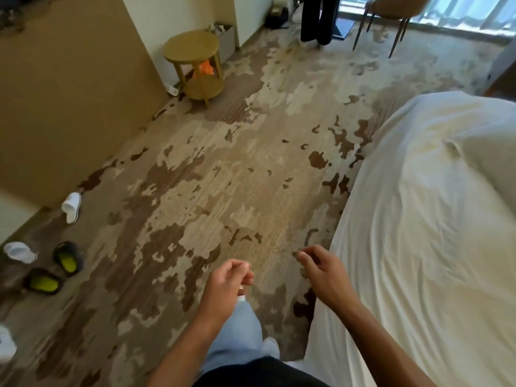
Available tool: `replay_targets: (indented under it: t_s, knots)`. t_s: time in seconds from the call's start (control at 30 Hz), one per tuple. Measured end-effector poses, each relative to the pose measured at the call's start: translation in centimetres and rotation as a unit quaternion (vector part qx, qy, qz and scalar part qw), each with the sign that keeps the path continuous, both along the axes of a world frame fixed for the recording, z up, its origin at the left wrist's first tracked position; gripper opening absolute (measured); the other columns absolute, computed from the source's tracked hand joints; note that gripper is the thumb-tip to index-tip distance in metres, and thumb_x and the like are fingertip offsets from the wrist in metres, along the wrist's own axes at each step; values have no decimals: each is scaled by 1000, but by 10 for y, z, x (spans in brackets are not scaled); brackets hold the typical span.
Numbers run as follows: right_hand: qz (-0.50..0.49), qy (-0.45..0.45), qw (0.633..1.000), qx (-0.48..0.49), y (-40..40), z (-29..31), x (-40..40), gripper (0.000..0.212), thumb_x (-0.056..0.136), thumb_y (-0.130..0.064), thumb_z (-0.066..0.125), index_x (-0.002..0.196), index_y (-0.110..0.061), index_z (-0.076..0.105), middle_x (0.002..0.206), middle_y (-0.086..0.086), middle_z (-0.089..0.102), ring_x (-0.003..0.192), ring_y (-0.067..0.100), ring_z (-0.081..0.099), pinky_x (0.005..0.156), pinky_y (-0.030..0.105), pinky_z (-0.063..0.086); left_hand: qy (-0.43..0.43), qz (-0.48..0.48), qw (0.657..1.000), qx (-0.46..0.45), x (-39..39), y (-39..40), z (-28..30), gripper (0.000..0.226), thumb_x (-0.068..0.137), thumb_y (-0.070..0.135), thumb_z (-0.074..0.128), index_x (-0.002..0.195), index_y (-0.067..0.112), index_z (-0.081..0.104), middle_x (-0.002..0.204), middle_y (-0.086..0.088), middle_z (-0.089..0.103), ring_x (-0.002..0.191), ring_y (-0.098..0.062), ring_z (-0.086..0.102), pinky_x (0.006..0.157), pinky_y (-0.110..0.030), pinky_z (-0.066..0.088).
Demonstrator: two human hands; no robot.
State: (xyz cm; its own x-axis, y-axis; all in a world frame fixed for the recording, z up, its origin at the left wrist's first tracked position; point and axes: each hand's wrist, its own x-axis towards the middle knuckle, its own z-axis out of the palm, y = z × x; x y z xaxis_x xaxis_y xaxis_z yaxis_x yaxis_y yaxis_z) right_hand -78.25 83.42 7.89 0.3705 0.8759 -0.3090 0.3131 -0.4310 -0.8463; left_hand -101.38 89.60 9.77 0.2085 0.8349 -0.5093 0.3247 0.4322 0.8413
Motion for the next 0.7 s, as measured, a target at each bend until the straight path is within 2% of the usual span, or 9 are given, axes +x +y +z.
replay_targets:
  t_s: [0.07, 0.17, 0.23, 0.3, 0.47, 0.63, 0.7]
  knots:
    - [-12, -1, 1000, 13, 55, 2, 22, 14, 102, -40, 60, 103, -33, 72, 90, -13, 73, 84, 4, 70, 74, 25, 58, 9, 3, 1000, -16, 13, 48, -8, 18, 102, 24, 59, 95, 17, 74, 90, -4, 78, 89, -23, 75, 75, -34, 61]
    - [-29, -25, 999, 18, 132, 3, 59, 13, 103, -41, 60, 103, -34, 71, 89, -16, 72, 86, -1, 68, 68, 16, 52, 7, -13, 1000, -22, 50, 130, -19, 18, 102, 24, 60, 95, 16, 75, 90, -6, 78, 88, -22, 75, 78, -37, 61]
    - [-46, -26, 999, 8, 176, 7, 86, 14, 103, -39, 59, 104, -32, 71, 91, -14, 73, 85, -1, 69, 65, 17, 55, 2, -26, 999, -26, 83, 189, -22, 18, 102, 21, 60, 95, 13, 74, 90, -9, 78, 86, -22, 75, 75, -34, 60]
    - [-72, -27, 997, -14, 211, 13, 113, 15, 104, -39, 58, 105, -31, 71, 92, -11, 73, 85, 1, 70, 70, 20, 57, -5, -49, 998, -40, 122, 245, -20, 18, 102, 20, 59, 96, 10, 73, 90, -10, 77, 85, -21, 74, 72, -31, 59]
    - [-166, -28, 984, -52, 273, 21, 180, 15, 104, -37, 57, 101, -32, 71, 89, -10, 74, 83, -1, 70, 75, 20, 55, -16, -180, 983, -38, 244, 362, -2, 18, 102, 27, 58, 96, 19, 73, 90, 0, 78, 89, -16, 74, 74, -30, 57]
    - [-280, -39, 956, -74, 320, 20, 259, 15, 102, -35, 61, 91, -37, 71, 83, -18, 73, 81, -4, 67, 69, 15, 51, -48, -309, 950, -15, 382, 440, 21, 19, 102, 35, 57, 97, 27, 73, 90, 6, 77, 88, -8, 73, 81, -31, 60]
    - [-323, -38, 943, -72, 342, 13, 296, 17, 101, -31, 63, 87, -35, 71, 83, -22, 72, 79, -3, 67, 64, 12, 50, -63, -343, 937, -11, 440, 469, 26, 19, 102, 35, 56, 98, 26, 73, 91, 4, 76, 90, -11, 73, 83, -33, 61]
